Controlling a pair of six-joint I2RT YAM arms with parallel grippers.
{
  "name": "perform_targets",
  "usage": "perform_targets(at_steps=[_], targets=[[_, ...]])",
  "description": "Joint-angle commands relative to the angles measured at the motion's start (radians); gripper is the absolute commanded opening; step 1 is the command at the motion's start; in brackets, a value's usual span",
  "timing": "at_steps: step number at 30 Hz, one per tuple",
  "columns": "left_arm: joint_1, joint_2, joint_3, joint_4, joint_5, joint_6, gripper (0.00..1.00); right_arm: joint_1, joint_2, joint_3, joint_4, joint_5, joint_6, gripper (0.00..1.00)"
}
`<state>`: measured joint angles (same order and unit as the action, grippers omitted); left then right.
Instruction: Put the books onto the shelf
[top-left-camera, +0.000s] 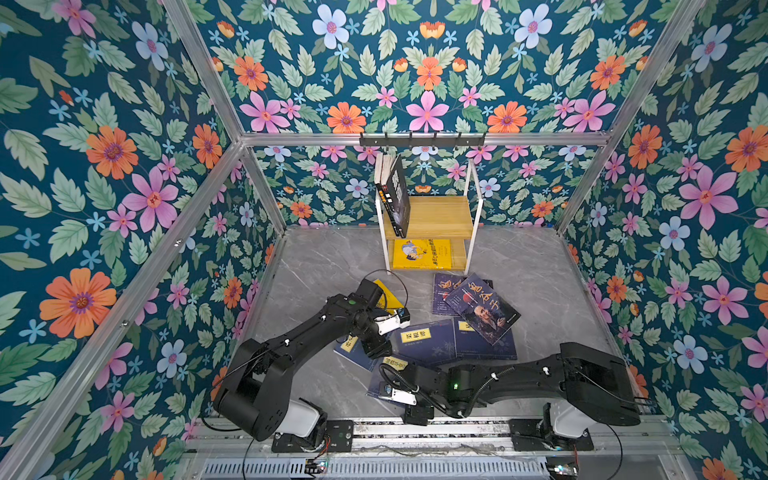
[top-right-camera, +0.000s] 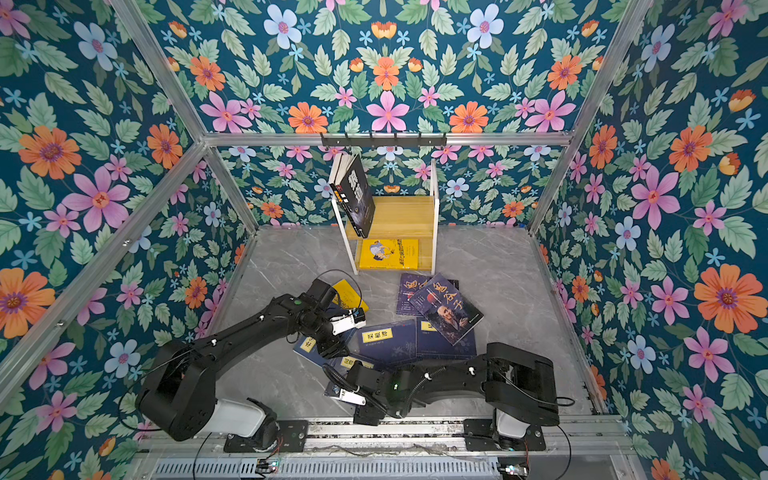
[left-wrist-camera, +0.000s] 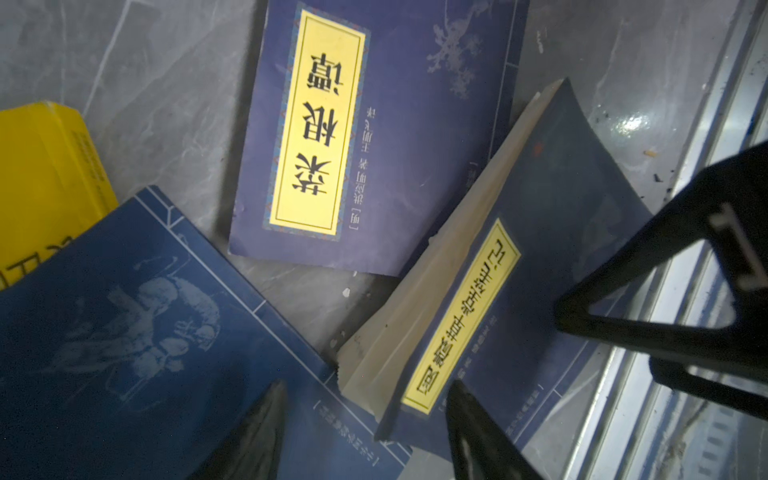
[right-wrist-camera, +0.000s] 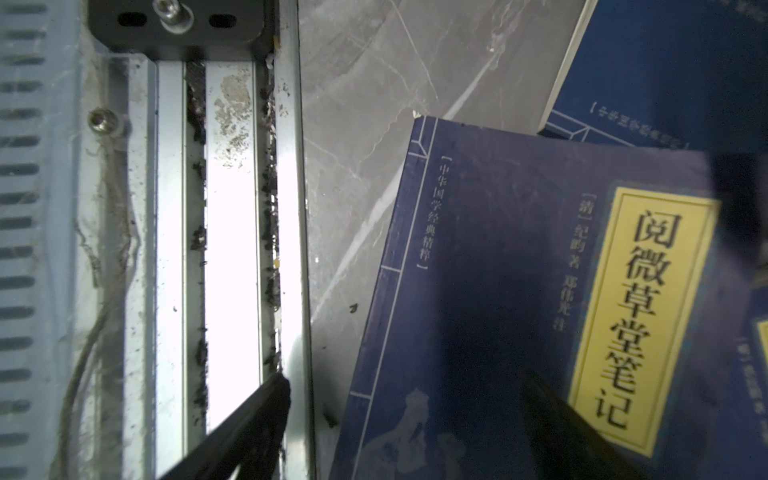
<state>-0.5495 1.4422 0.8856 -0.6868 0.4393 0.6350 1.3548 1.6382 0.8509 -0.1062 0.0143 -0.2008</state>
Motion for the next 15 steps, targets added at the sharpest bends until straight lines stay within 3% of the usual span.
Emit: perform_targets(at_steps=[1, 6, 15], targets=[[-0.004, 0.01, -0.02, -0.013, -0.025, 0.019, 0.62, 0.0, -0.001, 0.002, 0.013, 0.019, -0.003, 0.86], [-0.016, 0.029, -0.051, 0.067, -0.129, -0.008, 0.46, 0.007, 0.011, 0.019, 0.01, 0.044, -0.007, 0.85], [-0.052, 0.1, -0.065, 0.103, -0.108, -0.031, 0.22, 0.032, 0.108, 0.069, -0.033, 0.184, -0.02, 0.84]])
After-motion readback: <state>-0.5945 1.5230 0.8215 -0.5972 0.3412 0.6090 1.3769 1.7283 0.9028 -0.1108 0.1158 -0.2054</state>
